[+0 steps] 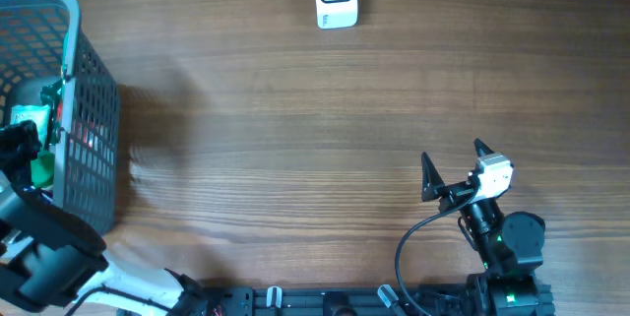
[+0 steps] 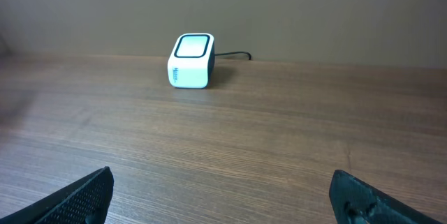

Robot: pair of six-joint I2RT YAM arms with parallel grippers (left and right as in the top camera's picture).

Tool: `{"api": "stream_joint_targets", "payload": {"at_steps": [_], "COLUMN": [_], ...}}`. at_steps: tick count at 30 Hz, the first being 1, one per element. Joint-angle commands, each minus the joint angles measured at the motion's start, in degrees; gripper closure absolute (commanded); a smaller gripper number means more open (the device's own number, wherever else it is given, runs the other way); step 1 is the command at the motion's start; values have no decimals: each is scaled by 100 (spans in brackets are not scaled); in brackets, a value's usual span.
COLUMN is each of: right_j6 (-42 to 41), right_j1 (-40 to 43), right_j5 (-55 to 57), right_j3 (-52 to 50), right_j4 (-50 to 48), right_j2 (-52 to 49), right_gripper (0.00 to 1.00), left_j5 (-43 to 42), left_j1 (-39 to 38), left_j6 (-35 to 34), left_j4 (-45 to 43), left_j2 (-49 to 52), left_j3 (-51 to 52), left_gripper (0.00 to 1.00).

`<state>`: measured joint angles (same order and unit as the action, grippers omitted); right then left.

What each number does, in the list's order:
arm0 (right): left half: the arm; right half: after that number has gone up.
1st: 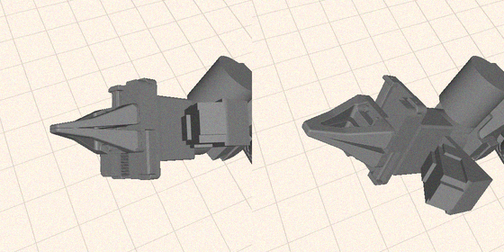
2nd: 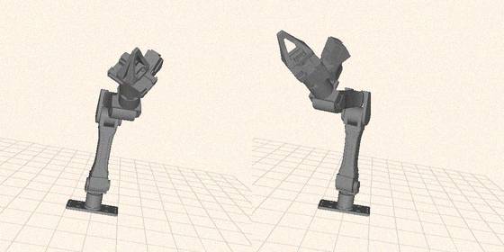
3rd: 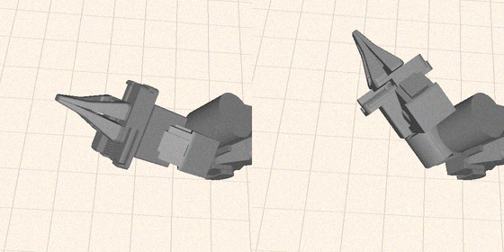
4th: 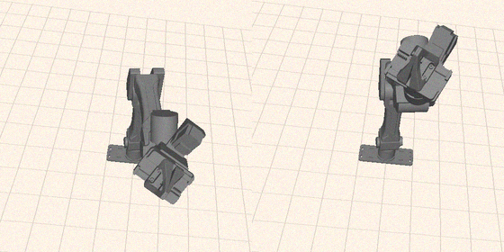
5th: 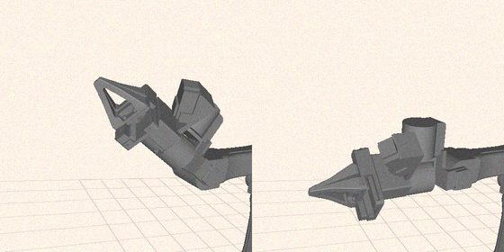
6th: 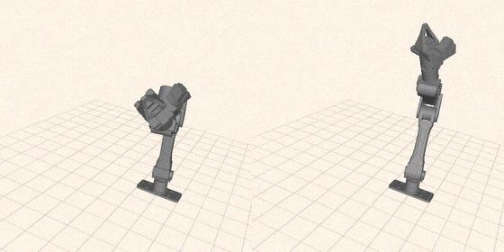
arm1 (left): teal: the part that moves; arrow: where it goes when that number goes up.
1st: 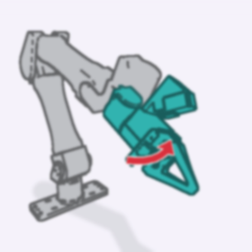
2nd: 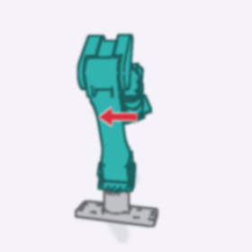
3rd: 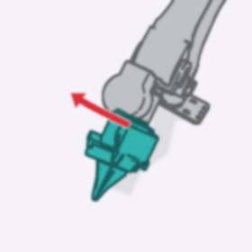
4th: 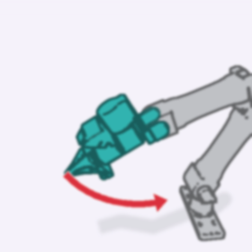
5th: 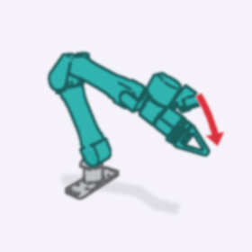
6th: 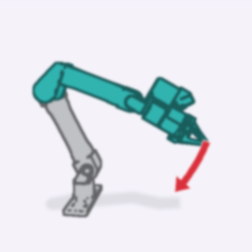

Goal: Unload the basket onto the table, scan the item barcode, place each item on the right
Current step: 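Reach the left gripper into the grey basket toward the green-capped jar, then grasp the green-capped jar with the left gripper and lift it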

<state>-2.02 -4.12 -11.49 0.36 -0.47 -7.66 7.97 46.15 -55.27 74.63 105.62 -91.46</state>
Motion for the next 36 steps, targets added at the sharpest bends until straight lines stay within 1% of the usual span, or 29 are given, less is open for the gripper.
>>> {"api": "stream_joint_targets", "payload": {"at_steps": [1, 4, 12, 20, 27, 29, 34, 36], "right_j6": [39, 39, 37, 39, 37, 39, 37, 39], "right_j1": [24, 24, 24, 22, 24, 24, 24, 24], "right_j5": [35, 35, 35, 35, 37, 35, 35, 35], "right_j3": [-7, -4, -7, -7, -7, -7, -7, -7], "right_j4": [-35, -35, -35, -35, -35, -35, -35, -35], "right_j2": [-2, 0, -2, -2, -2, -2, -2, -2], "right_gripper": [0, 0, 0, 0, 0, 0, 0, 1], "left_j5": [332, 496, 382, 275, 149, 153, 151, 151], "left_j1": [26, 26, 24, 24, 24, 26, 24, 24], "left_j6": [-118, -120, -118, -111, -101, -271, -1029, -1338], "left_j4": [-68, -98, -951, -863, -509, -321, 66, 72], "left_j2": [258, 391, 444, 444, 413, 361, 205, 205], "left_j3": [-37, 9, 656, 684, 629, 568, 546, 584], "left_gripper": [0, 0, 0, 0, 0, 0, 0, 0]}}
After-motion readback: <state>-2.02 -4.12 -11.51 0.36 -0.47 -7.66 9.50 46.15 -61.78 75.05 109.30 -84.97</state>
